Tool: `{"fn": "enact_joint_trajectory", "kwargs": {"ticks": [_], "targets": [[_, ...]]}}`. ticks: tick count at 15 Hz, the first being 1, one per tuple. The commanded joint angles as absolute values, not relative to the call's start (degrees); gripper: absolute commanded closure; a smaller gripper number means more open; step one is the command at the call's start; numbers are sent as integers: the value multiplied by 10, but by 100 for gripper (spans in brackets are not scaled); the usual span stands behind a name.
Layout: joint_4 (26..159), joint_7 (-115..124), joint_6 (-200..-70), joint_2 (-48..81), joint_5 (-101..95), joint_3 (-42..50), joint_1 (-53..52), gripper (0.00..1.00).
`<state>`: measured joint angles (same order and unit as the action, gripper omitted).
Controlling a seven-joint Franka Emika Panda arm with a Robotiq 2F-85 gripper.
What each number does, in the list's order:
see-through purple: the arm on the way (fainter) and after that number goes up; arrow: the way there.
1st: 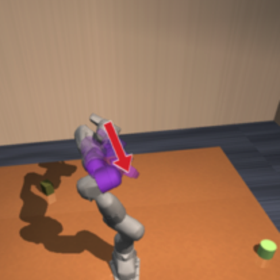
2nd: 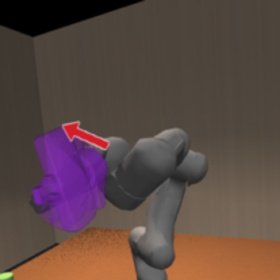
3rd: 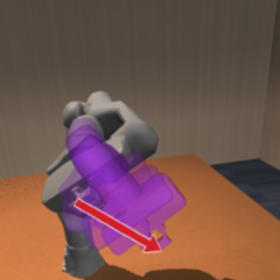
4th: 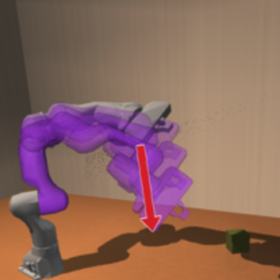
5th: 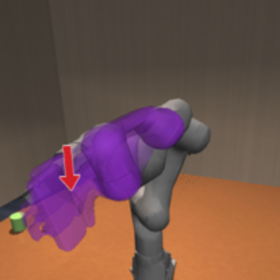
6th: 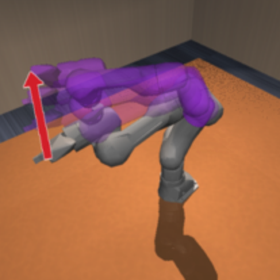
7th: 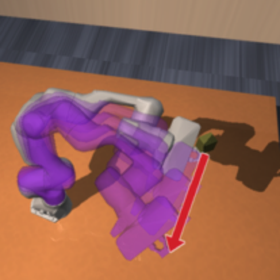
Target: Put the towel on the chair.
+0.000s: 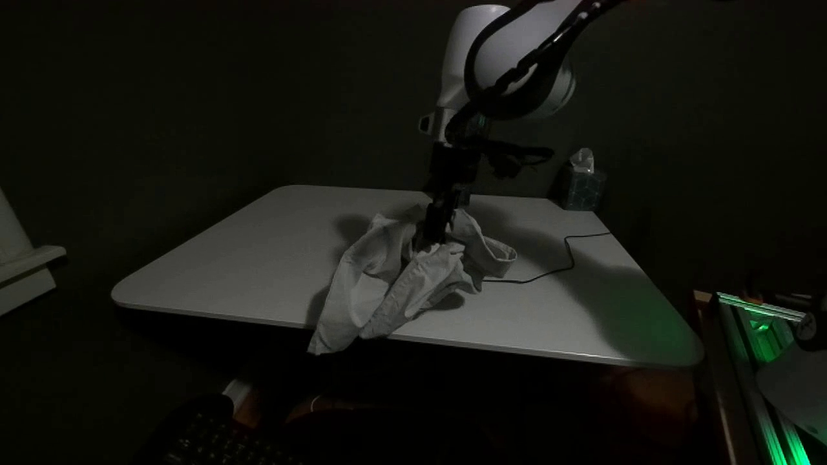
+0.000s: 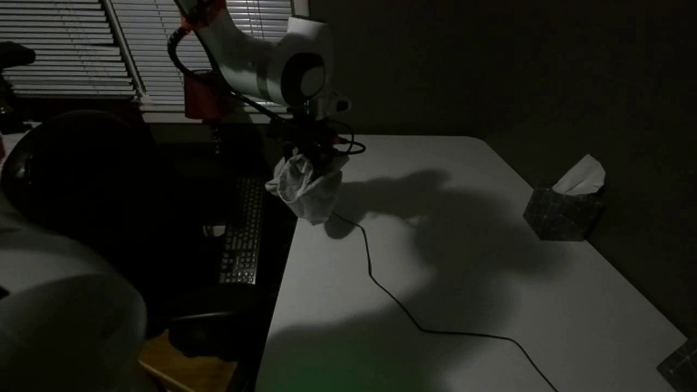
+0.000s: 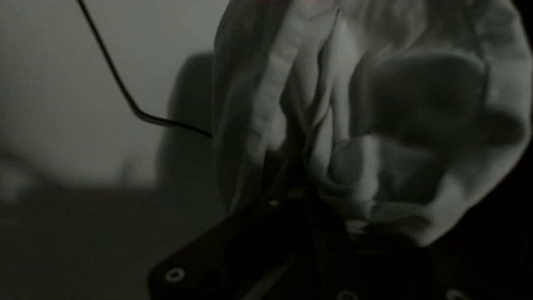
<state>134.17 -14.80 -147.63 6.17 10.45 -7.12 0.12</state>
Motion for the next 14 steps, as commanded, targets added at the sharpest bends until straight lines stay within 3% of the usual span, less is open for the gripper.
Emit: {"fn": "enact_joint_trajectory", "kwargs": {"ticks": [1,6,7,14], "targets": [[1347,-171,-1466,53,124,-71,-10,90],[1354,-196,-1460,41,136,-73,-11,90],[1354,-196,-1460,41,136,-73,-11,97],[1289,-160,-1542,87,87,-127,-88,97]]}}
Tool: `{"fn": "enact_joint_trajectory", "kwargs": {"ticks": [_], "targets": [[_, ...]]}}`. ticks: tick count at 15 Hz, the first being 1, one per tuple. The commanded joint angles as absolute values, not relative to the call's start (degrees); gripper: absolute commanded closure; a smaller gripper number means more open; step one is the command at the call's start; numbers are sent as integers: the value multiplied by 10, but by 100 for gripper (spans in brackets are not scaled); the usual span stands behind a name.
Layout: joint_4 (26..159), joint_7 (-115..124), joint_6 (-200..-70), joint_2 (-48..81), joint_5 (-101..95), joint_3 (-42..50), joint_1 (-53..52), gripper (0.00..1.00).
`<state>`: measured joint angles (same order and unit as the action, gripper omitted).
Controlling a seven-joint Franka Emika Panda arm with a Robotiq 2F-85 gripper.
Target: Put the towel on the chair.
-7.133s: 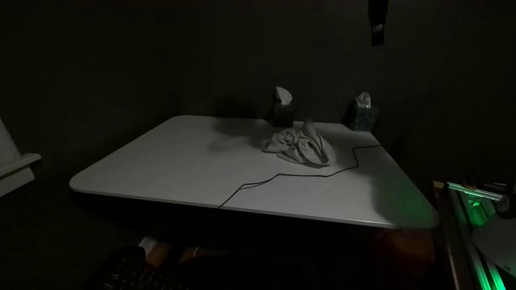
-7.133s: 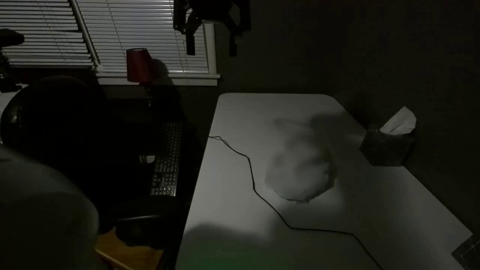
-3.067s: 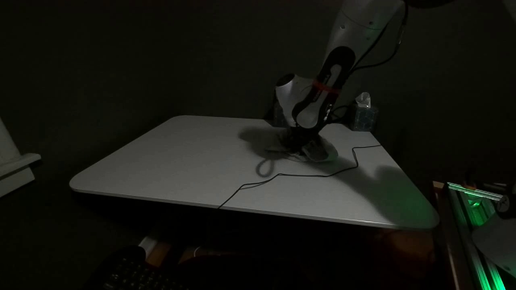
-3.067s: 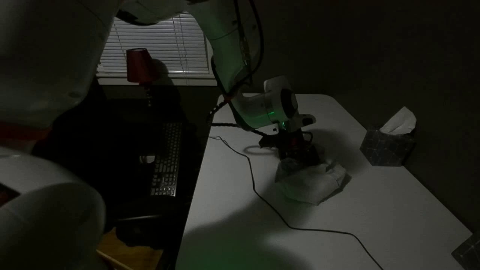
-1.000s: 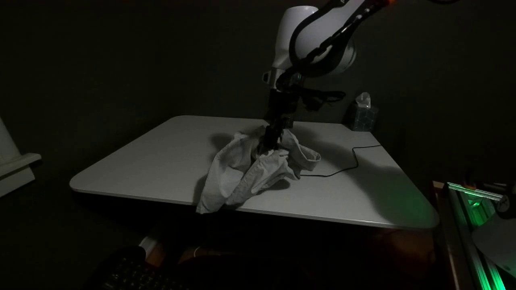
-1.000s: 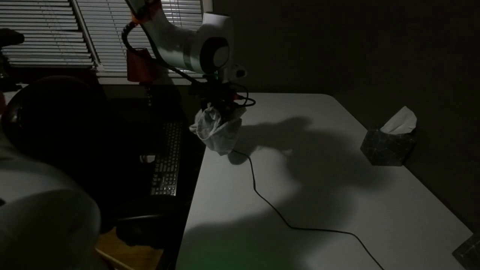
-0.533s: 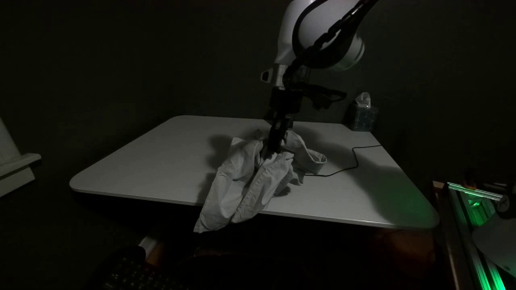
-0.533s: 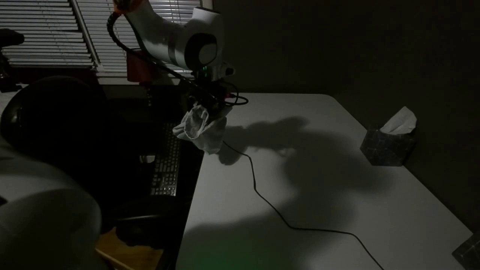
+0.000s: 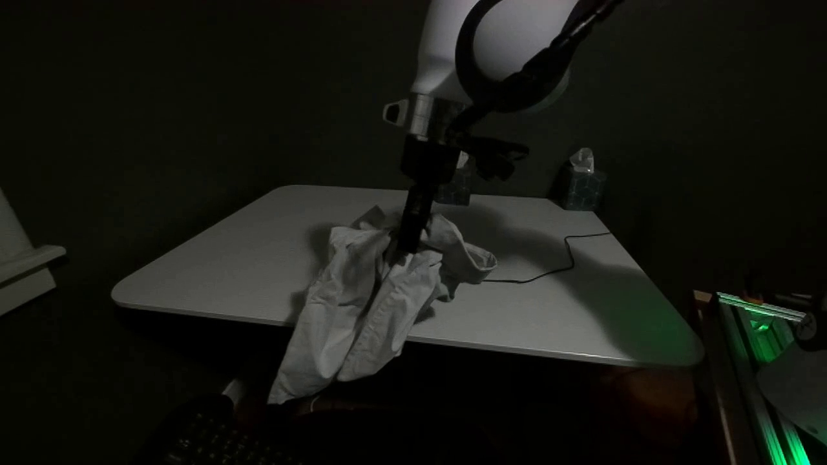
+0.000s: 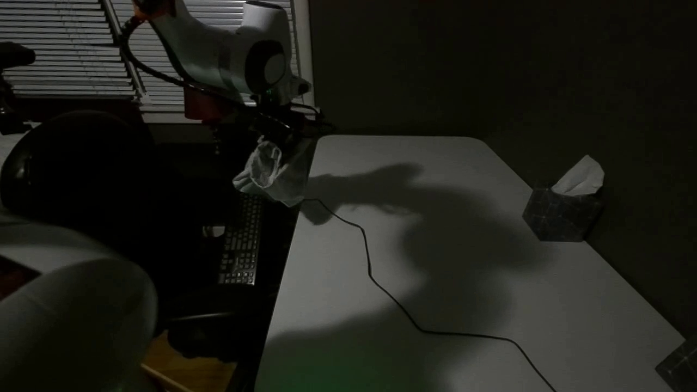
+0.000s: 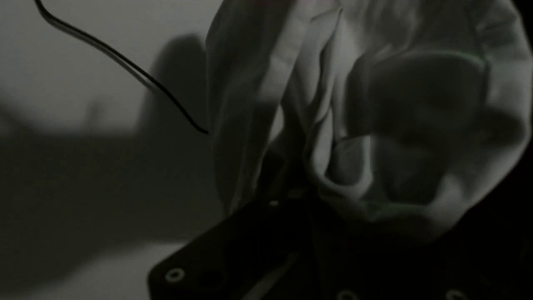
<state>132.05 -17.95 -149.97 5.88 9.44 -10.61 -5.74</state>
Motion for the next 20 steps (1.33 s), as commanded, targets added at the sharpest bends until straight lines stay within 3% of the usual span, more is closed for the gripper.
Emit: {"fn": "enact_joint_trajectory", "kwargs": {"ticks": [1,10,16,17,18,20], "targets": [[1280,-149,-1560,98,86,-134,-98,97],[1225,-19,-1661,232,68,-159,-145,97],[1203,44,-1751,280,39,-122,-191,97],[1199,45,-1735,287,29,-112,-200,76],[1193,31,-1715,297,35,-132,-185,64],[1191,20,-1683,302,36,-144,-179,51]]}}
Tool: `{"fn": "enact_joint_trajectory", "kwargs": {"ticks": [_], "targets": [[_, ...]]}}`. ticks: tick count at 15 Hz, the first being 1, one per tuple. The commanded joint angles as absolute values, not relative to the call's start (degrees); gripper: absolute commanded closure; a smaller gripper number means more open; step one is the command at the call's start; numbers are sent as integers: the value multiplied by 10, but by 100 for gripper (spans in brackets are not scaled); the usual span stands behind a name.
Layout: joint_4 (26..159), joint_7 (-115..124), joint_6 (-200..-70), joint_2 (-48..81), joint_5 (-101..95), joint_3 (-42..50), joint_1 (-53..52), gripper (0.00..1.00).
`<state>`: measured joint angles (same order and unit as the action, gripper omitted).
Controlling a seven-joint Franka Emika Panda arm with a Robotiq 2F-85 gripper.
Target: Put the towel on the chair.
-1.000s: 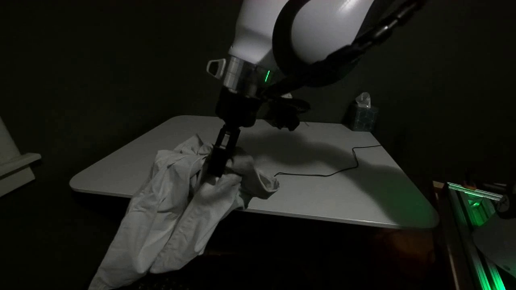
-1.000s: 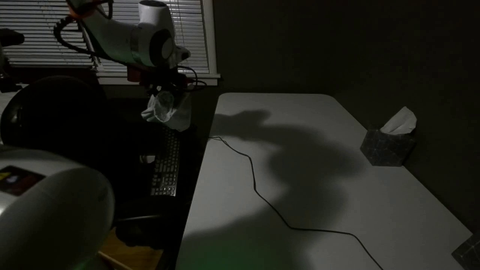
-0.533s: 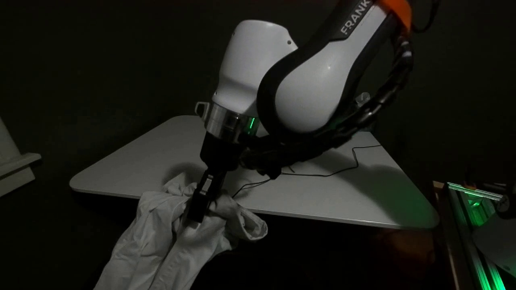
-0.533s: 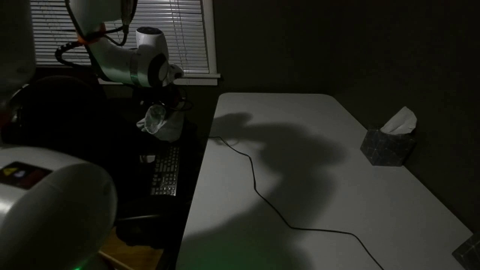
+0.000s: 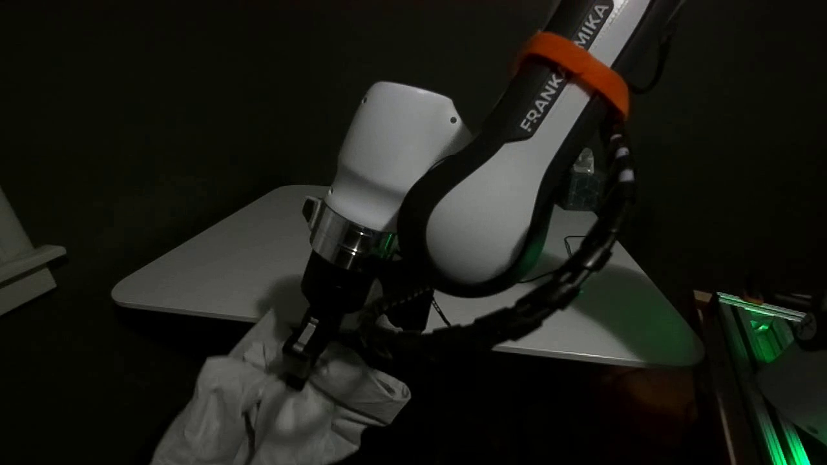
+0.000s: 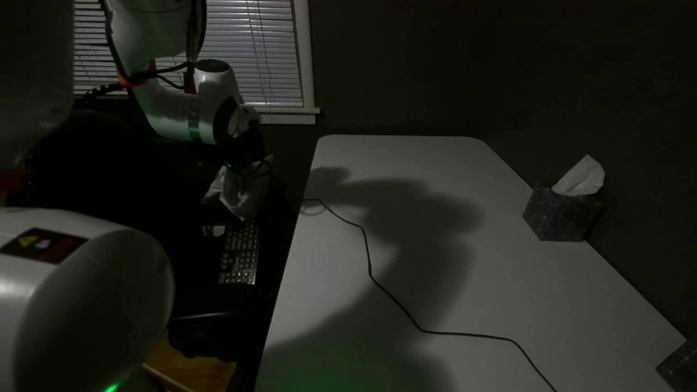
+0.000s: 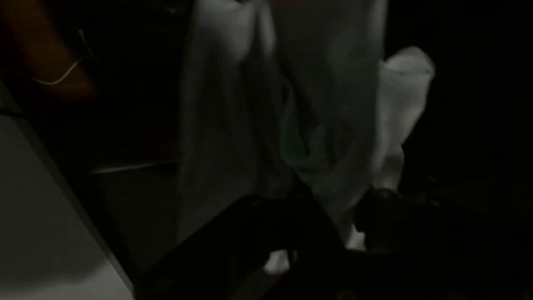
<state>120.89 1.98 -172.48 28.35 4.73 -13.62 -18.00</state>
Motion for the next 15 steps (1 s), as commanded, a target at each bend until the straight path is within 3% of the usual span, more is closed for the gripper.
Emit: {"fn": "enact_joint_trajectory", "kwargs": {"ticks": [1,4,7,11,15], "targets": [[1187,8,-1652,302,44,-165,-163,44],[1174,-16,-1547,286,54,-189,-148,22],[1160,8,-1410,244,16,-155,-177,0],[1135,12,-1253,175,-64,-131,-187,0],[1143,-17,-1223,107,-83,-131,-164,0]]}}
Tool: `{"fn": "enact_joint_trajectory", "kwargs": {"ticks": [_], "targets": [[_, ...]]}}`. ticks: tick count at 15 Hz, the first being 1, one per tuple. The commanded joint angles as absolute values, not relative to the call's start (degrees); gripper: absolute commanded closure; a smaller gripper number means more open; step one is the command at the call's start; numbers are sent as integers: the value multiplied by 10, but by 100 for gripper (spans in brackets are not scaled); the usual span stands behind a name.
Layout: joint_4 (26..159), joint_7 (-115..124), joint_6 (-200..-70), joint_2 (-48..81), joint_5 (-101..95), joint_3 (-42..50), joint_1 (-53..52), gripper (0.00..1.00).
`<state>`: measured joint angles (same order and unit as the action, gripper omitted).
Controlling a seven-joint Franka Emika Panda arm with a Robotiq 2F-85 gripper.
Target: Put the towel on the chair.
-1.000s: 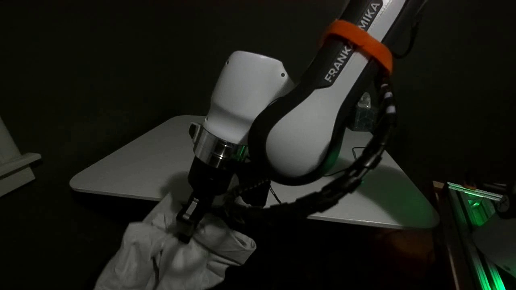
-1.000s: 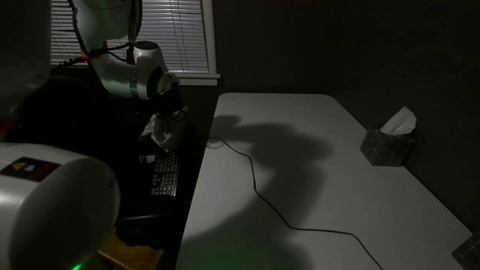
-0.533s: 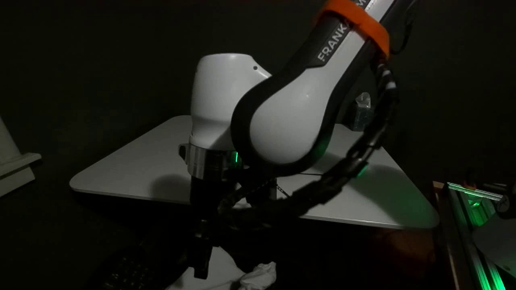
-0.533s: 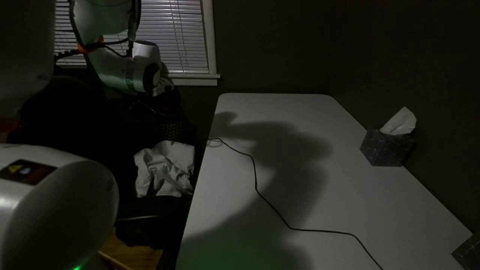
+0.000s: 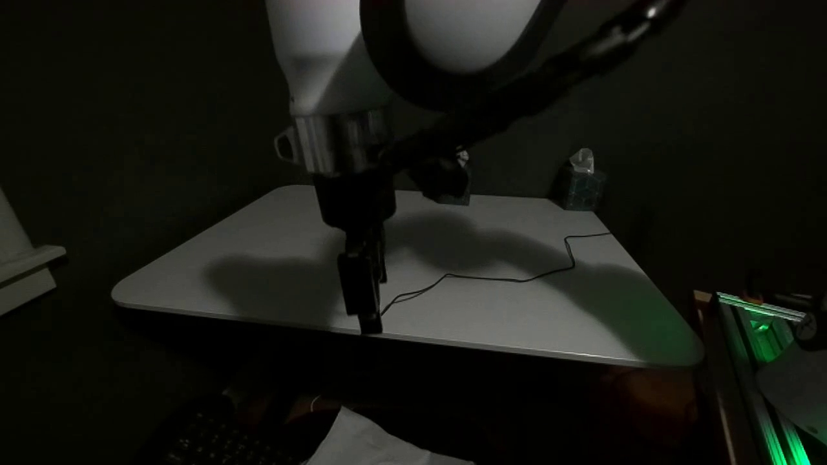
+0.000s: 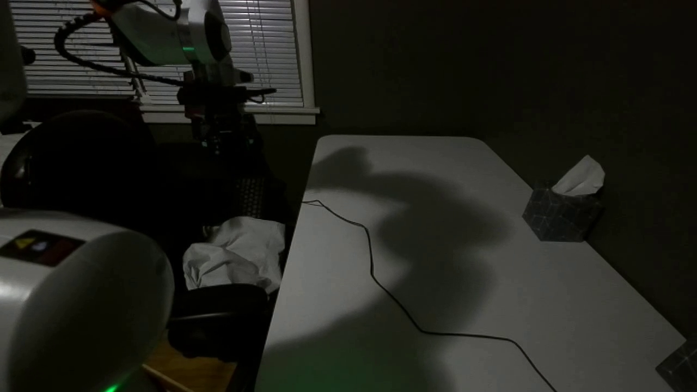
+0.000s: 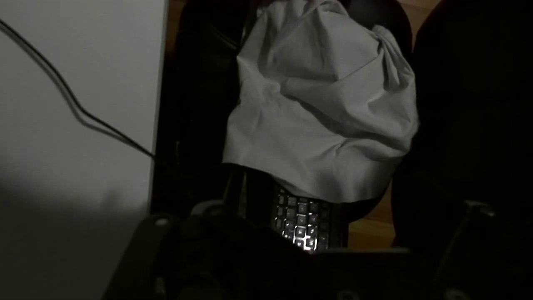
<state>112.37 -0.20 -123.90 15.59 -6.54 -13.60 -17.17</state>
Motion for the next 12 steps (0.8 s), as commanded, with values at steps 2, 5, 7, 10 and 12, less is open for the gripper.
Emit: {"fn": "enact_joint_trajectory", "kwargs": {"ticks": [2,5,7,10,12], "targets": [[1156,-27,-1236,76,-84,-126,-153,0],[1172,-88,-1250,41,-23,-130,-130,0],[1138,-54,-1233,67,-54,-128,-138,0],[1138,-54,-1233,69,-55,-129,-138,0],[1138,-53,-1233,72,-55,-129,-139,0]]}}
